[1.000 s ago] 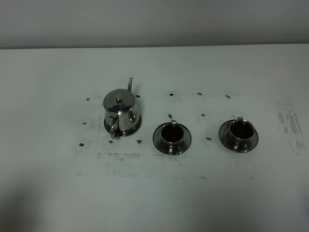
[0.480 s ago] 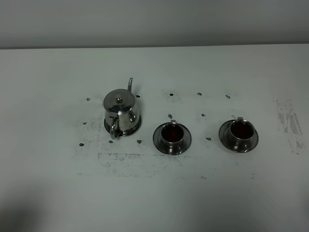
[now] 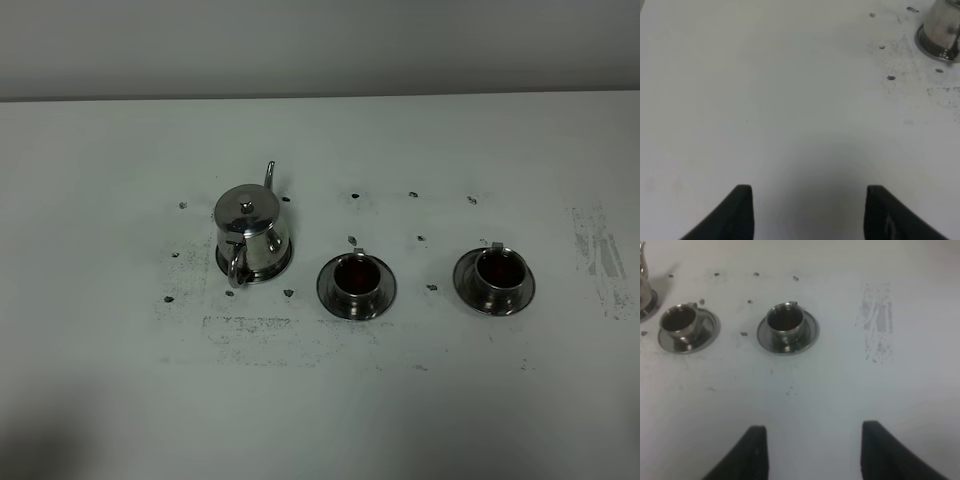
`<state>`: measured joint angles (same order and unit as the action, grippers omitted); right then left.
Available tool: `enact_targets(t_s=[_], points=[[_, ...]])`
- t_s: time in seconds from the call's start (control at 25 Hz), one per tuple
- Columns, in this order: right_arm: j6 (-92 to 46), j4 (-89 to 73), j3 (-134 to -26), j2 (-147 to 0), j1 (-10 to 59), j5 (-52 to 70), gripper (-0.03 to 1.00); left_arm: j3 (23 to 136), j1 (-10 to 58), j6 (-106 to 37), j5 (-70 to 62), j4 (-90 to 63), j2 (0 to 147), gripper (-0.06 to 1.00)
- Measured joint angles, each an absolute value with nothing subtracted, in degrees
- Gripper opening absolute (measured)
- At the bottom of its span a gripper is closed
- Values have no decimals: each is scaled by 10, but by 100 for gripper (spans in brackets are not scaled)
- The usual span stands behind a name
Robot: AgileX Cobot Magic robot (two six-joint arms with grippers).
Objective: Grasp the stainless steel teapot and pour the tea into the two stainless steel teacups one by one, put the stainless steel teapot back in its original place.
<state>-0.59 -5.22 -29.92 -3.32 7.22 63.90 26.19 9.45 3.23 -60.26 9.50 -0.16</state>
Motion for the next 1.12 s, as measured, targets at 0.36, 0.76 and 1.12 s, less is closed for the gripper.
enact_targets(t_s=[0.36,0.76,1.12], points=[[-6,-52,-299,-33,72,639,41,262,91,32,-603,95,-2,49],[-6,-52,-299,-33,72,639,41,262,-21,32,-603,95,-2,49],[-6,-52,-299,-33,72,639,41,262,-27,43,-603,83,-2,49]])
